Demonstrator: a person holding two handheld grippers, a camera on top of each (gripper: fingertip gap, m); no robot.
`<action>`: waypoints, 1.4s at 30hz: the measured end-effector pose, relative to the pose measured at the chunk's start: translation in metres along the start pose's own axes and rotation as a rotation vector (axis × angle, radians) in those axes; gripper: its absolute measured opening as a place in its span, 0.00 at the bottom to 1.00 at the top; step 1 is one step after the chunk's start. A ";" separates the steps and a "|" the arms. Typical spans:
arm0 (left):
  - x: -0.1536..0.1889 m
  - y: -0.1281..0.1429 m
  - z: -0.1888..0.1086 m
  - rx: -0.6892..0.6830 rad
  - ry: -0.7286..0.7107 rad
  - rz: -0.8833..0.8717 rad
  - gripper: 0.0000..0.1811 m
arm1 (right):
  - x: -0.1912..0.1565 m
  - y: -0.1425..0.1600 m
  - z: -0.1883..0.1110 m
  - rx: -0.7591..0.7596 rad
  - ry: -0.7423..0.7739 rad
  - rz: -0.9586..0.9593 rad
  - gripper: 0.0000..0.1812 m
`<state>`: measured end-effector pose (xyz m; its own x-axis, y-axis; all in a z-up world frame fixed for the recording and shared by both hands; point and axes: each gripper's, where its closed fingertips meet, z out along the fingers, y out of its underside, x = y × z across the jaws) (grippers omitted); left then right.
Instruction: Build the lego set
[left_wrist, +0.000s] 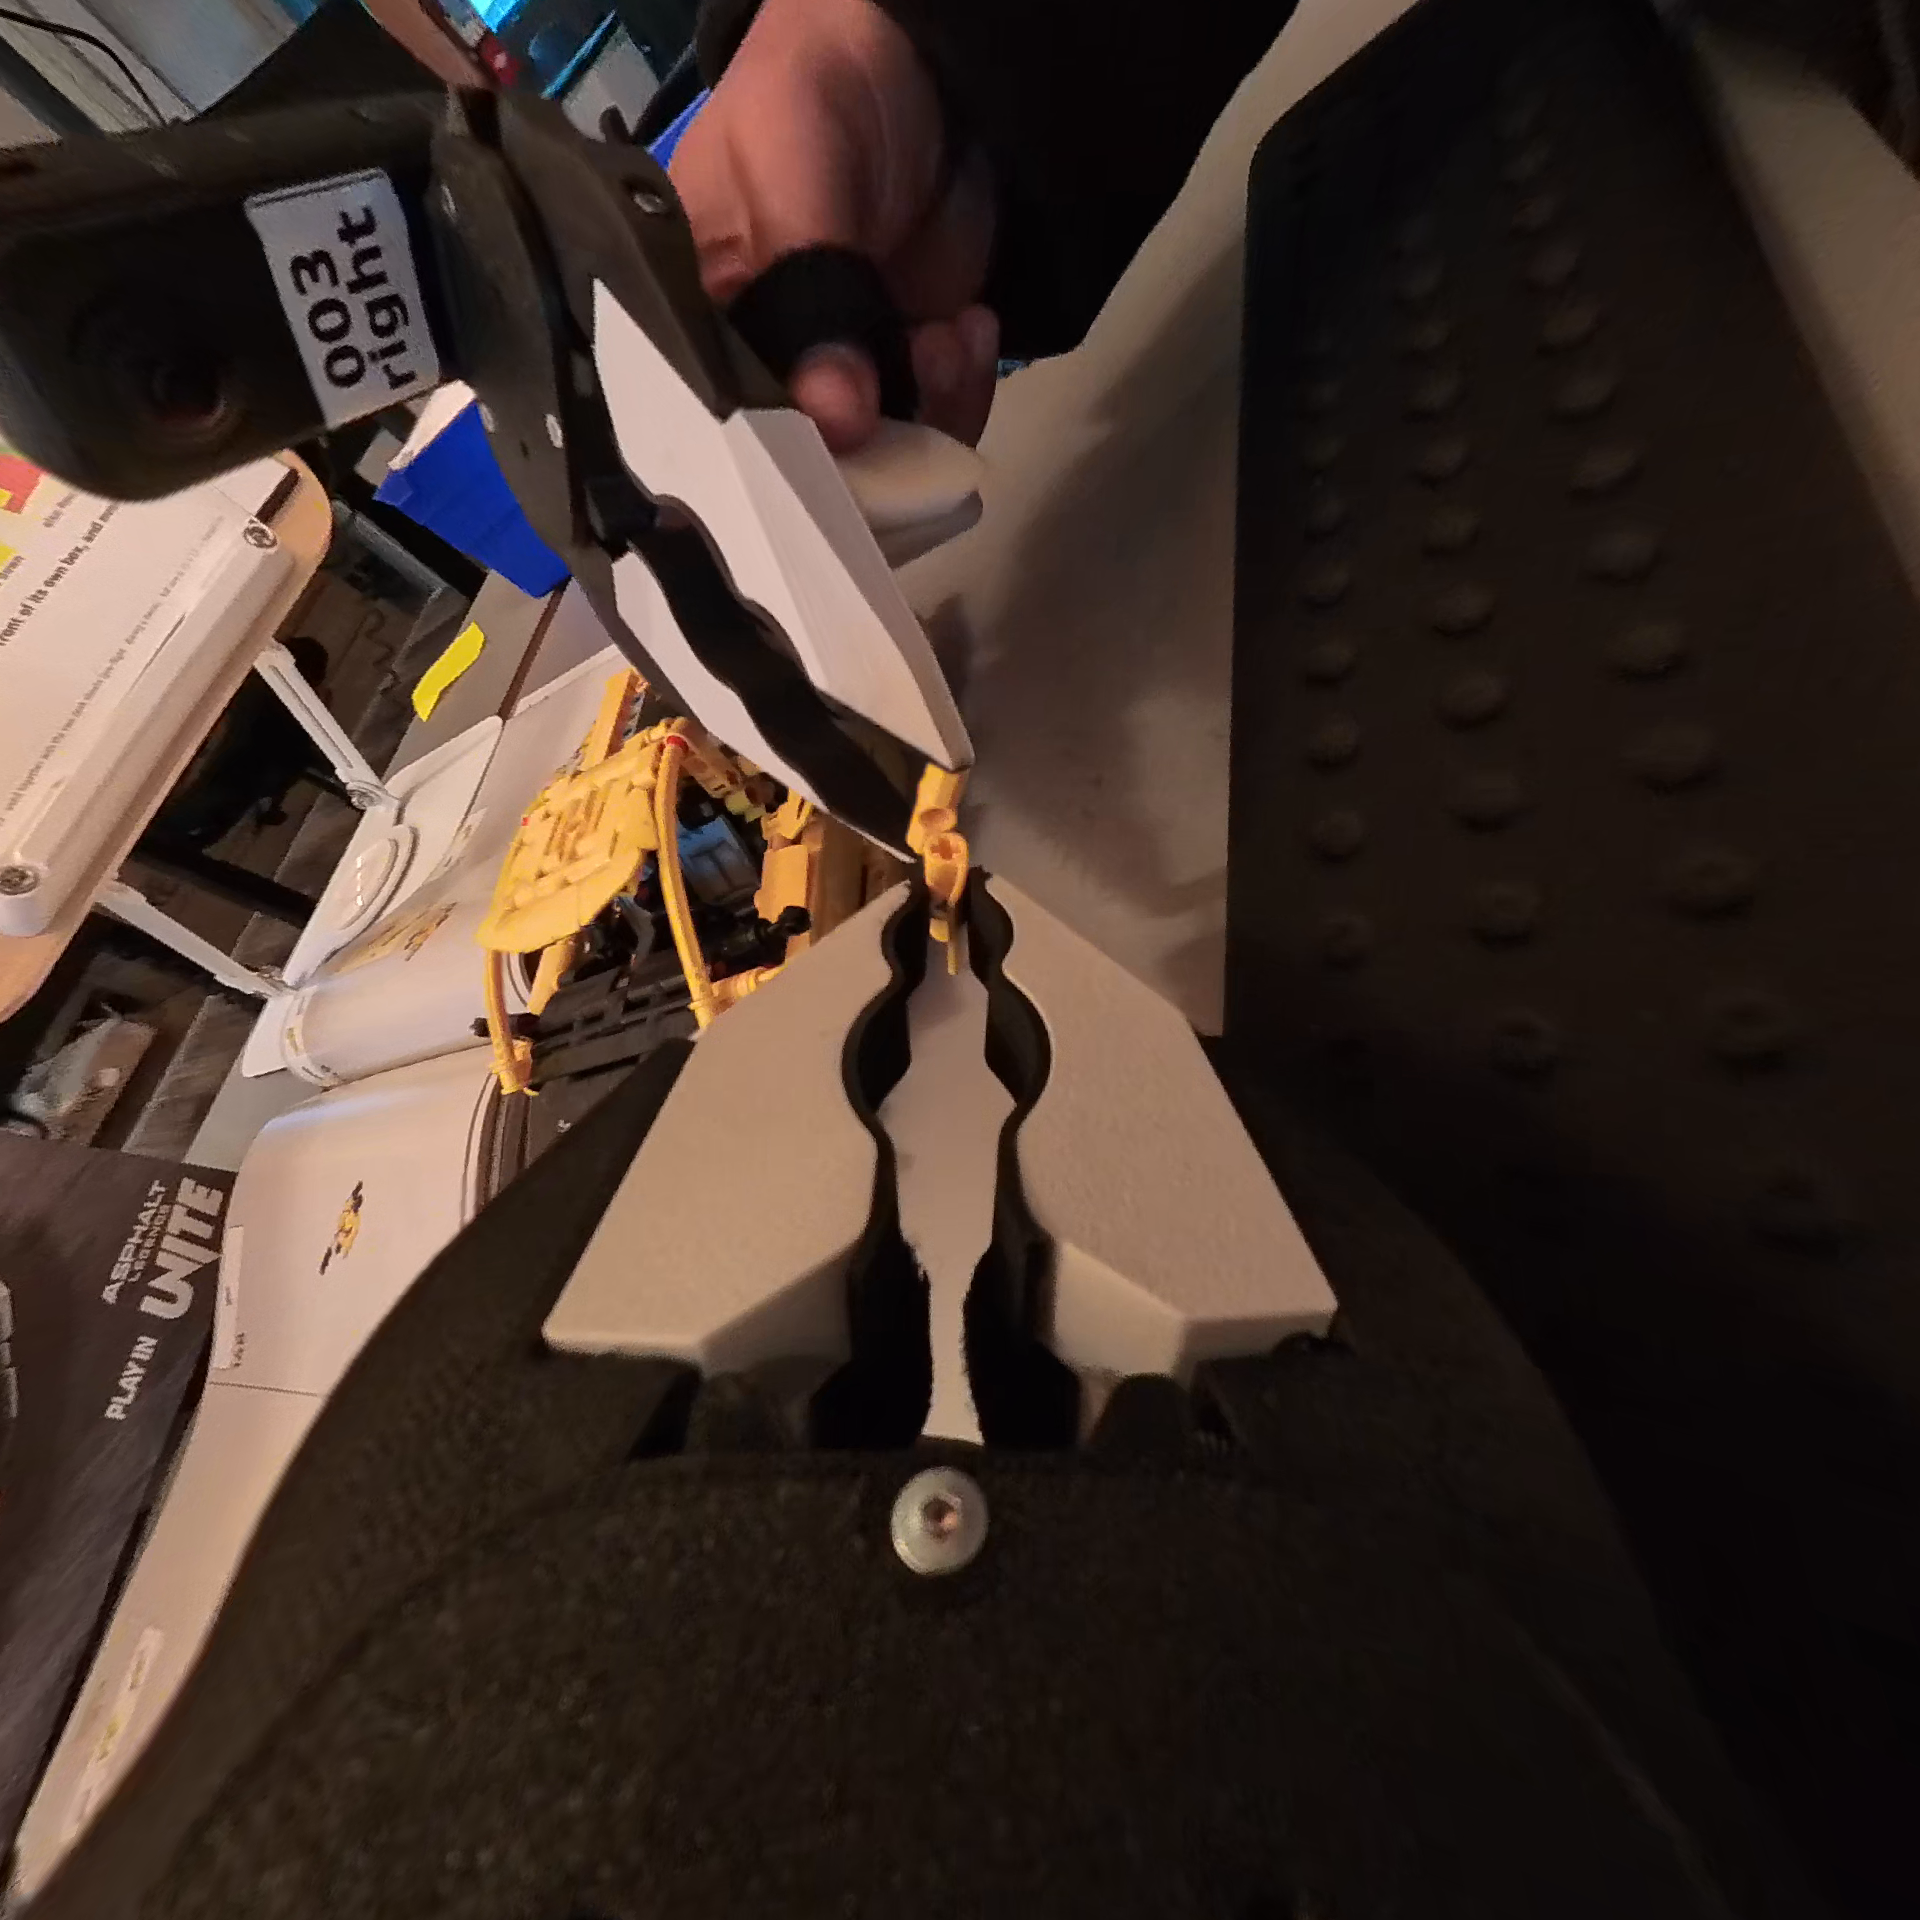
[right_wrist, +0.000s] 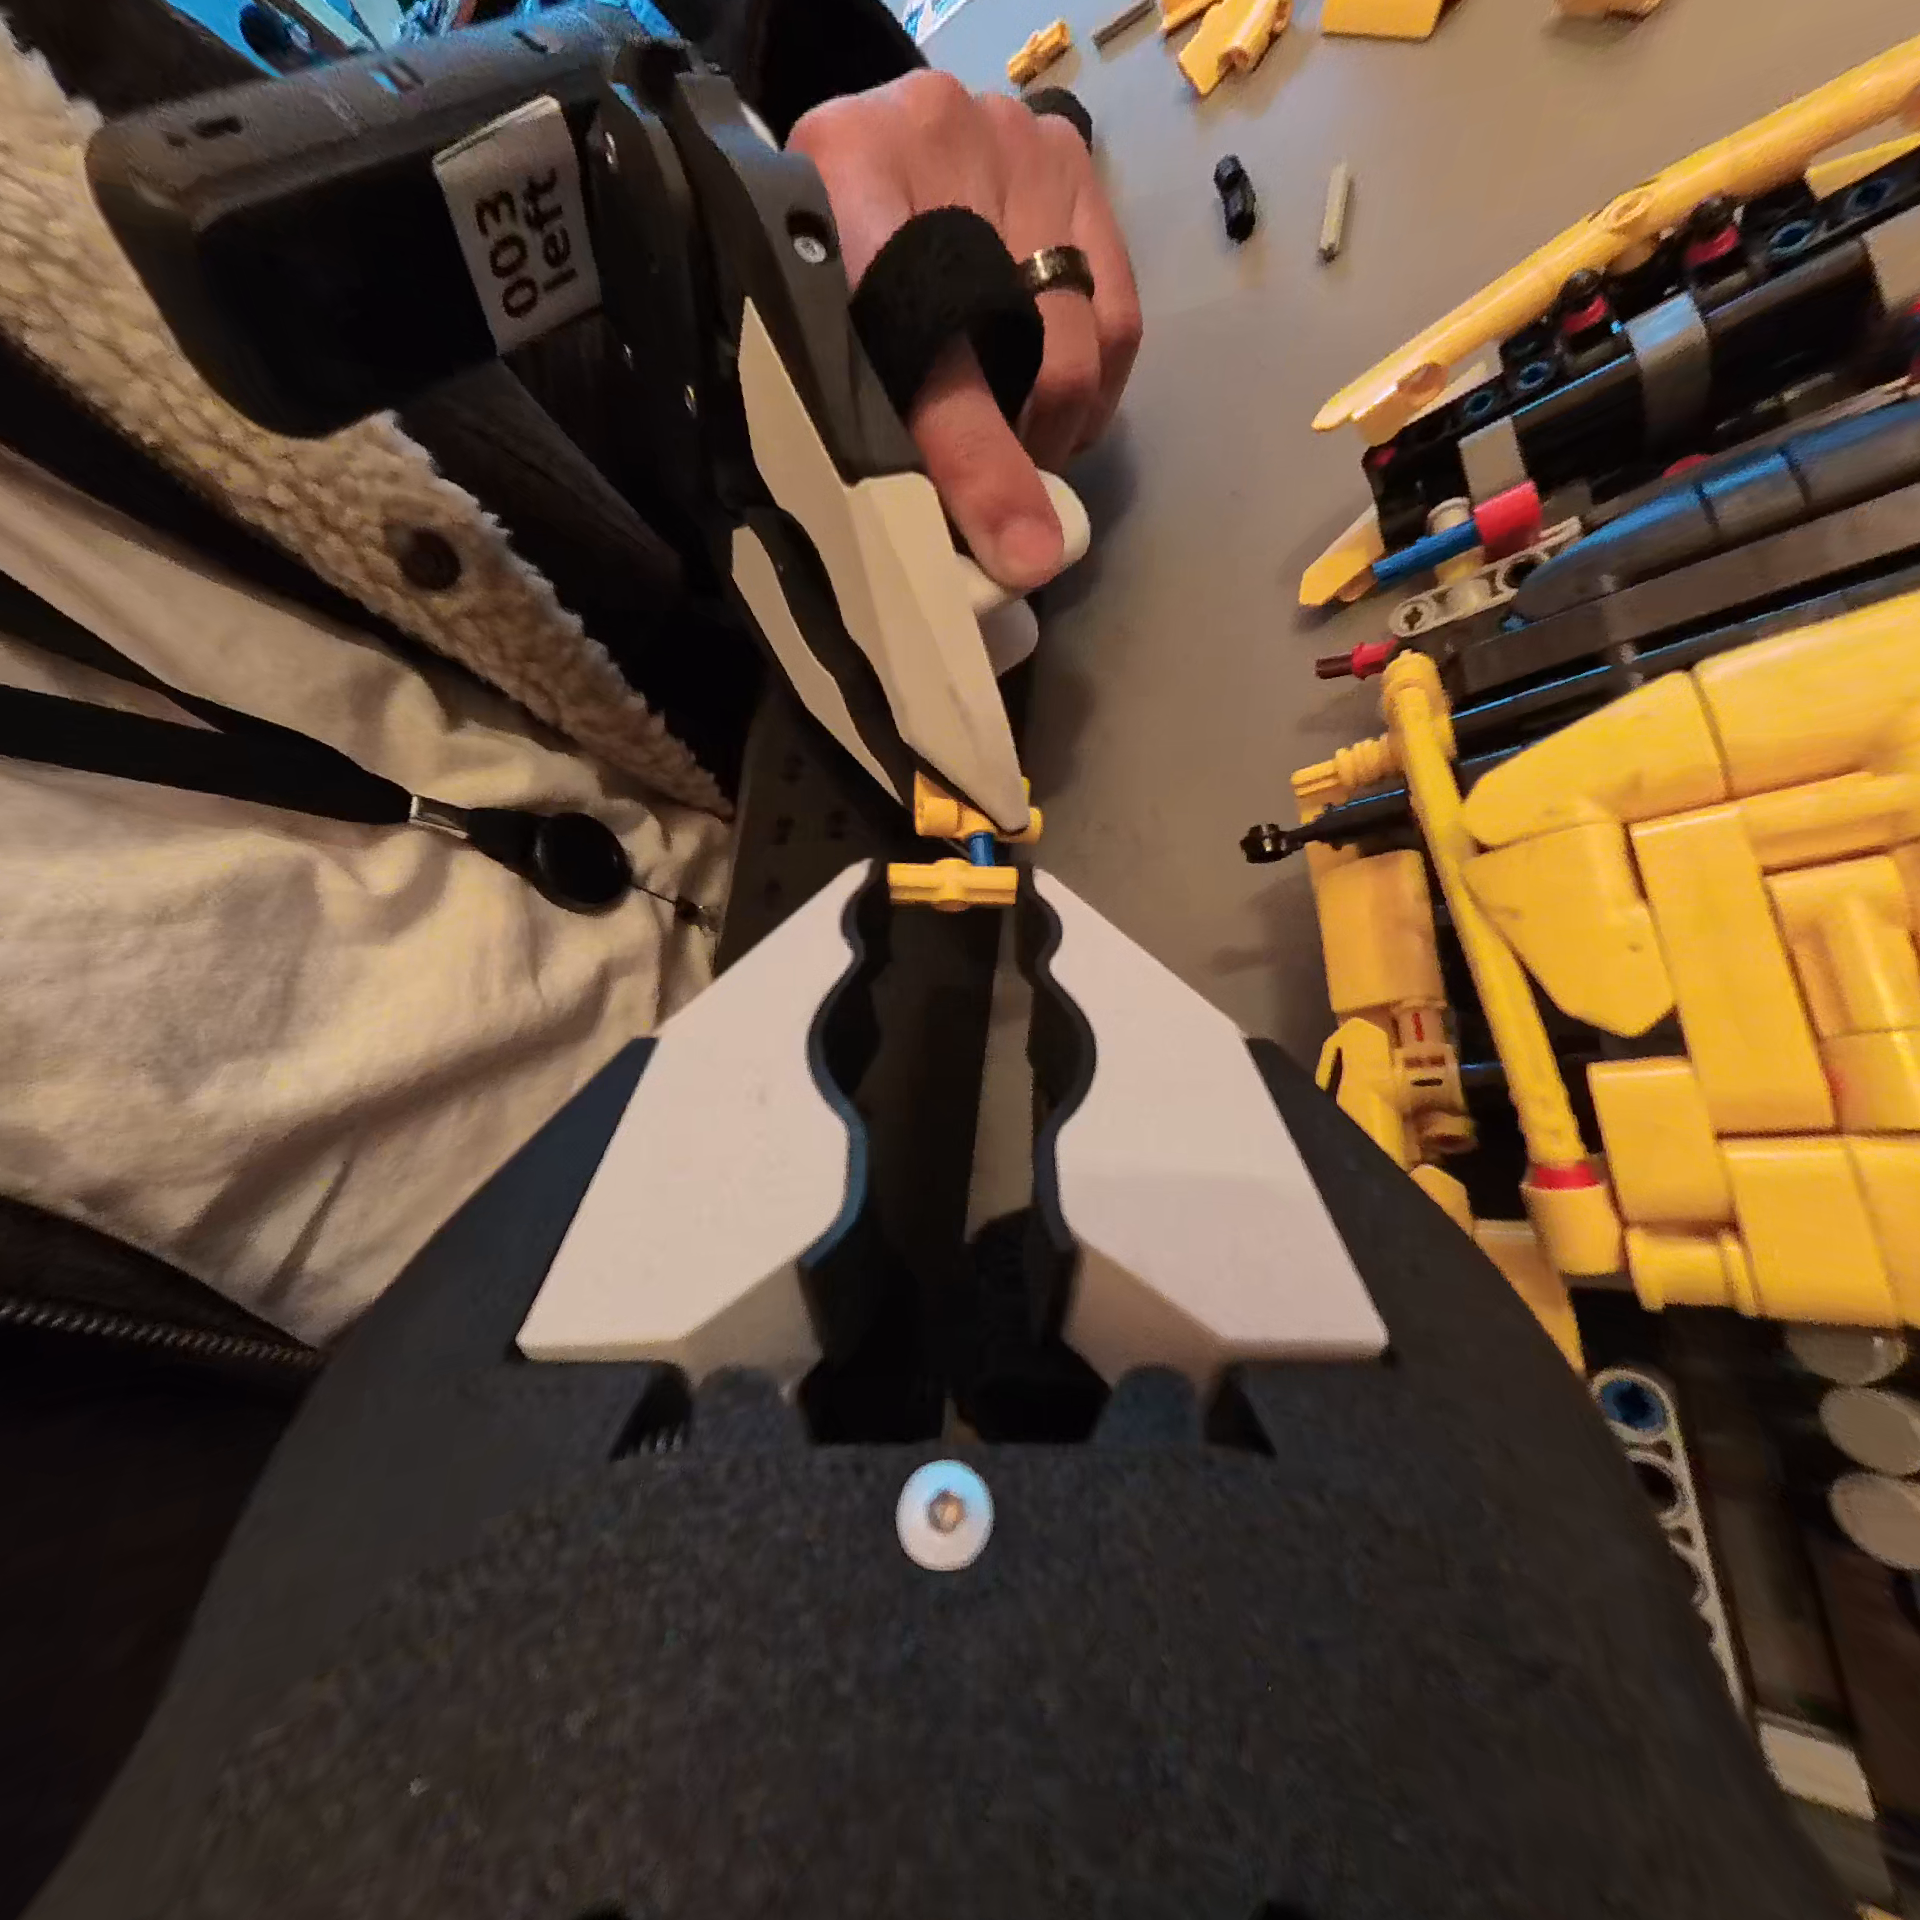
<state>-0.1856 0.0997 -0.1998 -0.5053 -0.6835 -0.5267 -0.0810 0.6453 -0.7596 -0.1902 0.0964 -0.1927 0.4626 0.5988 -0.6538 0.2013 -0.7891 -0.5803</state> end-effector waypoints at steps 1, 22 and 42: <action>-0.001 -0.001 0.000 0.003 -0.006 0.005 0.04 | -0.001 -0.001 0.000 0.005 -0.013 0.011 0.12; 0.004 0.000 0.001 -0.003 0.024 0.008 0.04 | 0.004 0.004 0.006 -0.012 -0.069 0.058 0.12; -0.004 0.000 0.002 -0.024 -0.045 0.050 0.04 | 0.006 -0.007 0.006 0.094 -0.004 0.095 0.13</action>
<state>-0.1819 0.1016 -0.1981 -0.4706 -0.6644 -0.5807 -0.0778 0.6868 -0.7227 -0.1934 0.1062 -0.1958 0.4726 0.5226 -0.7096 0.0748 -0.8261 -0.5586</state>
